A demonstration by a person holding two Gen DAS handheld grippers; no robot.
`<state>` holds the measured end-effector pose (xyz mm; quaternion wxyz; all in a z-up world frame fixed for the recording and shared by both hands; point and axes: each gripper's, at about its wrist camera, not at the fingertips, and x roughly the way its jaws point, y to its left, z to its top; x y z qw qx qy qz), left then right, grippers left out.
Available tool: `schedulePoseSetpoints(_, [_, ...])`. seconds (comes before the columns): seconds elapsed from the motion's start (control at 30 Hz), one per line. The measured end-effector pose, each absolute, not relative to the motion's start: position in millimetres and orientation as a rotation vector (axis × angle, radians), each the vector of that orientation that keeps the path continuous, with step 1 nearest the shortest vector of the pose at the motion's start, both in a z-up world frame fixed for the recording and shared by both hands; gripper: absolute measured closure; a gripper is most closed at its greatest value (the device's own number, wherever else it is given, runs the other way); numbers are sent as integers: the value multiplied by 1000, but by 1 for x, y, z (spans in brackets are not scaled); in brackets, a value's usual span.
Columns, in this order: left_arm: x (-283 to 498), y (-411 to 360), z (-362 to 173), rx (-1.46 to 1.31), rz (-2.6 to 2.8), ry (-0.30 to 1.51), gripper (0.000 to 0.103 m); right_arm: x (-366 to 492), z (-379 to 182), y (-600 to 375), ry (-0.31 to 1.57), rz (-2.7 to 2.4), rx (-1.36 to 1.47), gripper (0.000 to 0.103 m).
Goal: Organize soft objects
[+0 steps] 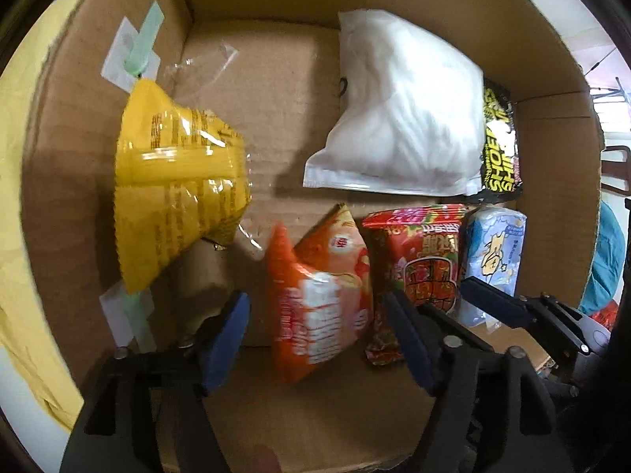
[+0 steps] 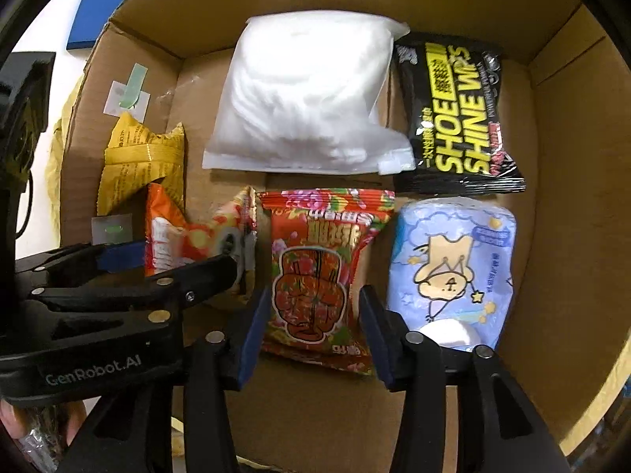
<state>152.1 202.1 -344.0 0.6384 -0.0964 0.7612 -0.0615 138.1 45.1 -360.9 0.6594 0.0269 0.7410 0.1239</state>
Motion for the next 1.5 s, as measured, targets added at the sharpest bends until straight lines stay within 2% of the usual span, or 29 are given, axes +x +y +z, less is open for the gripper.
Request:
schedulePoseSetpoints(0.03, [154,201,-342,-216,-138,1730,20,140,-360,44,1676,271,54,41])
schedulePoseSetpoints(0.13, [155,196,-334,-204,-140,1714,17,143,-354,40,1662,252,31,37])
schedulePoseSetpoints(0.2, [155,192,-328,-191,-134,1697,8,144,-350,38,1648,234,10,33])
schedulePoseSetpoints(0.3, [154,187,-316,-177,-130,1666,7,143,-344,30,1631,207,-19,28])
schedulePoseSetpoints(0.43, [150,179,-301,-153,-115,1617,3,141,-332,23,1601,180,-27,10])
schedulePoseSetpoints(0.57, [143,173,-279,-127,-91,1543,1,128,-312,12,1566,157,-35,1])
schedulePoseSetpoints(0.87, [134,176,-245,-157,-70,1424,1,118,-283,-9,1514,111,-19,0])
schedulePoseSetpoints(1.03, [126,185,-228,-72,-2,1356,1,109,-262,-14,1470,100,-9,0])
schedulePoseSetpoints(1.2, [115,182,-201,-1,49,1270,1,93,-218,-28,1407,97,15,0])
schedulePoseSetpoints(1.5, [66,167,-114,4,34,1130,1,44,-110,-49,1237,93,37,0])
